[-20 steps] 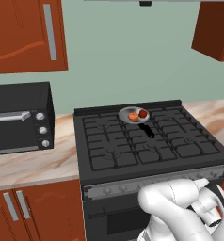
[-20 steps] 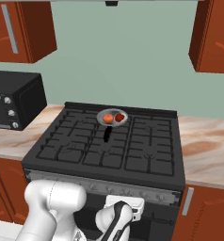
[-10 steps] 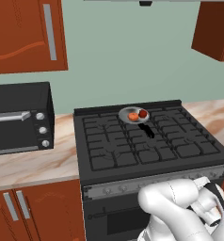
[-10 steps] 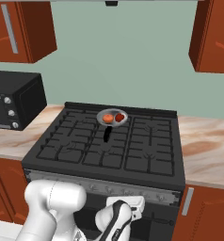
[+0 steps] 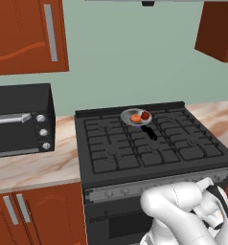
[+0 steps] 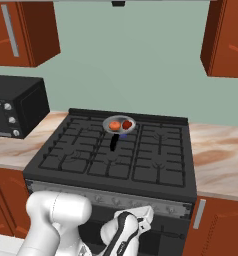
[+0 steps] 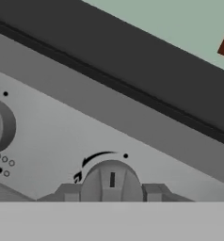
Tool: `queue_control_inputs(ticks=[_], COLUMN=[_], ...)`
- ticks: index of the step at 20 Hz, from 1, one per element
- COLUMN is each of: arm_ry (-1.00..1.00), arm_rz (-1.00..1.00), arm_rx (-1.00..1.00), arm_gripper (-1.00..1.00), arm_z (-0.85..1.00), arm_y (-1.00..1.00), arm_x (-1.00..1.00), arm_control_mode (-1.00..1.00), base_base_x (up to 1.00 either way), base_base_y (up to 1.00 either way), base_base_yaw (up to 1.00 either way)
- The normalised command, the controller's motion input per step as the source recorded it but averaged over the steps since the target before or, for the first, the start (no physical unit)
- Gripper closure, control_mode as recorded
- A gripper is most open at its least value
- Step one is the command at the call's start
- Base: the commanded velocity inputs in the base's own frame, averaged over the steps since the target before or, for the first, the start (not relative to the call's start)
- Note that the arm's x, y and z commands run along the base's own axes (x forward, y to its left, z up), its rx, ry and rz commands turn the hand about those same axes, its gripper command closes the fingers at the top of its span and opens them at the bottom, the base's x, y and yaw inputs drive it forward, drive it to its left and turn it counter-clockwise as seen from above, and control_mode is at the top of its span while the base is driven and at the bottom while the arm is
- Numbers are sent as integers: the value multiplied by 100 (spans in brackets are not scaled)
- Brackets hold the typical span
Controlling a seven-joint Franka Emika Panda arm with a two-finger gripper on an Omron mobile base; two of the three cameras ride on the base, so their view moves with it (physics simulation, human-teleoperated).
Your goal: Put the bell pepper and squash in the pan. Then turn on the rear center burner and set the heat to medium.
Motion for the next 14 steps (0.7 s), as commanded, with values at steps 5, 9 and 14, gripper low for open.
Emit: queue_control_inputs(ticks=[5,9,14], arm_ry=[0,2,2], arm_rz=[0,0,0], arm_rx=[-28,-30,-31], arm_gripper=[100,100,100], arm_z=[-15,-22,-26], arm_y=[3,2,0], arm_x=[0,0,0], arm_control_mode=[-100,-100,-100], base_base_x=[0,0,0], base_base_y=[0,0,0], base_base_yaw=[0,0,0])
